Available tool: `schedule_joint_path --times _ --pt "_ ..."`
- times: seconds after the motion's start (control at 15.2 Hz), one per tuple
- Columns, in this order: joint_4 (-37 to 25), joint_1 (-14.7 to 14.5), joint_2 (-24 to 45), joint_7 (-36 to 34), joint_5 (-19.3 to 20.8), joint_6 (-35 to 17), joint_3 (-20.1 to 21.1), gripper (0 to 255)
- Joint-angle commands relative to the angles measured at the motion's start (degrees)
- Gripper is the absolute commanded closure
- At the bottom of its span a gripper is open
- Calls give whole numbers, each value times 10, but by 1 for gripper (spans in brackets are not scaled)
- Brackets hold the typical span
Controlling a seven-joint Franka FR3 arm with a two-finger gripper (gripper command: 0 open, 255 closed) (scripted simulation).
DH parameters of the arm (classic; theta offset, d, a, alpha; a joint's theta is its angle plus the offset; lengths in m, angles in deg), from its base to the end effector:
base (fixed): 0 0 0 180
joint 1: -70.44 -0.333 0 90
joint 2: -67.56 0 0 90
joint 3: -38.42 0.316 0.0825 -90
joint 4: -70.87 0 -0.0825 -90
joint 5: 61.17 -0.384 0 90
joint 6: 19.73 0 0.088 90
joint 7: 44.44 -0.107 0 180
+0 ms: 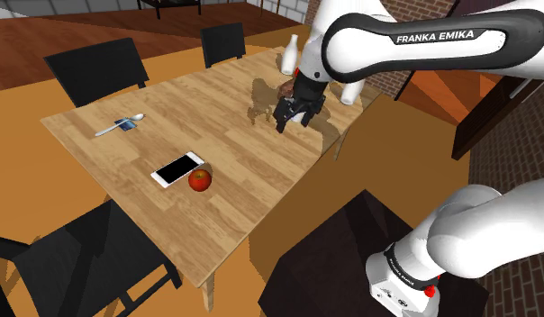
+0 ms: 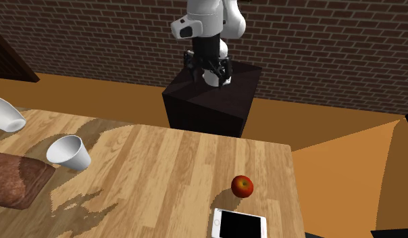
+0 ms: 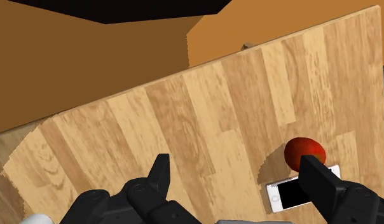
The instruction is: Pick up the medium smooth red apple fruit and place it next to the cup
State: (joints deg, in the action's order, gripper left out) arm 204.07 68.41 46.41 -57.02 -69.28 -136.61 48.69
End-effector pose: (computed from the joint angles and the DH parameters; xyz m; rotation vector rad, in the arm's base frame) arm 0.4348 0.1076 0.4878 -3.0581 0.1119 -0.1000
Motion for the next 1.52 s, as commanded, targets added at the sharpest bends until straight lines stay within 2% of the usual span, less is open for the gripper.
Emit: schedule_joint_path --times 0.0,0.33,0.73,1.12,1.45 --pt "-19 -2 42 -18 3 -21 14 0" --pt "-66 -9 146 -66 21 -71 43 0" --pt "-147 -27 279 -129 63 -111 63 0" --pt "-256 -60 415 -185 109 -126 62 0" --pt "-370 -94 531 -219 137 -117 52 0"
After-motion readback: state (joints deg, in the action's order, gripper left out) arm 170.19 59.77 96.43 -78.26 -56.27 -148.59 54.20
